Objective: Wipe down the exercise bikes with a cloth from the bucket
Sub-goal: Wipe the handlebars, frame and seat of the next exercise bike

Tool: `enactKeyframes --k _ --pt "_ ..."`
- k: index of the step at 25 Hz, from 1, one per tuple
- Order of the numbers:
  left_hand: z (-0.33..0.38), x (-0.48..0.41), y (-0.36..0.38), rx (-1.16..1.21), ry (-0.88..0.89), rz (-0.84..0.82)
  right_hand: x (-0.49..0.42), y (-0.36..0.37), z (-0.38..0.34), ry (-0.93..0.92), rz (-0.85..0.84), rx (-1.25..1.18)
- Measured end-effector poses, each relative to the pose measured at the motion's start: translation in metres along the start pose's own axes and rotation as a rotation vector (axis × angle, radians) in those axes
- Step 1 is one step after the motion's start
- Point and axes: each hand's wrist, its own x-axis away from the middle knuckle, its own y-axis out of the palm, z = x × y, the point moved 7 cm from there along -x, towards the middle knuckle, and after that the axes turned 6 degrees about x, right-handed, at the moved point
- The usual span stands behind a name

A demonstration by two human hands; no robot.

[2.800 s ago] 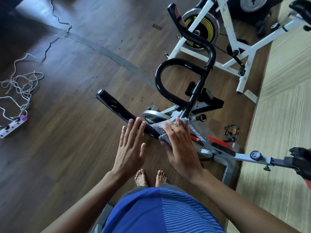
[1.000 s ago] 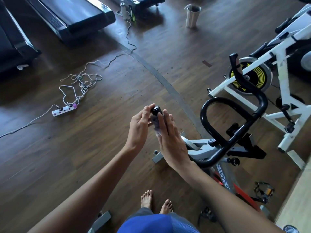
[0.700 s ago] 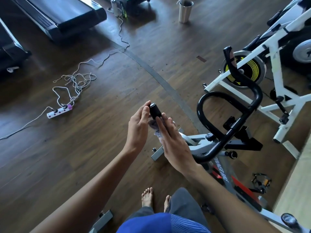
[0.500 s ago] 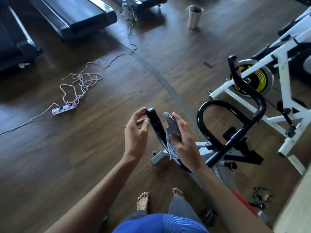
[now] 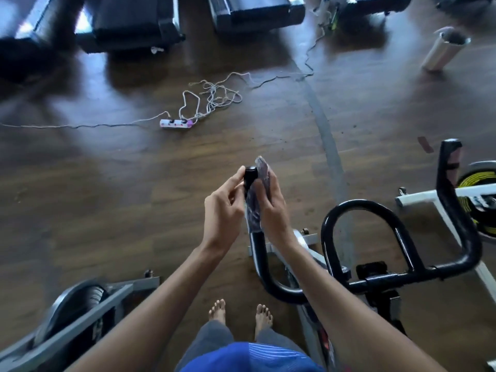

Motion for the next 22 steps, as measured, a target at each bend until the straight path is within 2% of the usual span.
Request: enactKeyframes --k 7,12,18,22 --pt "-0.003 0.005 0.006 -0.037 -0.030 0.007 -0.016 0.000 -0.017 -0.024 -0.033 0.053" --pt "-0.009 0.008 0.008 -0.063 -0.036 -0.034 0.033 0.002 0.001 0.070 -0.027 0.099" --pt "-0.015 0.021 0.018 -0.033 -0.051 -0.108 0.071 0.003 0.008 0.278 -0.117 0.388" --pt "-0.023 0.047 0.021 -0.047 -0.050 -0.109 0.097 0.005 0.009 0.238 -0.226 0.682"
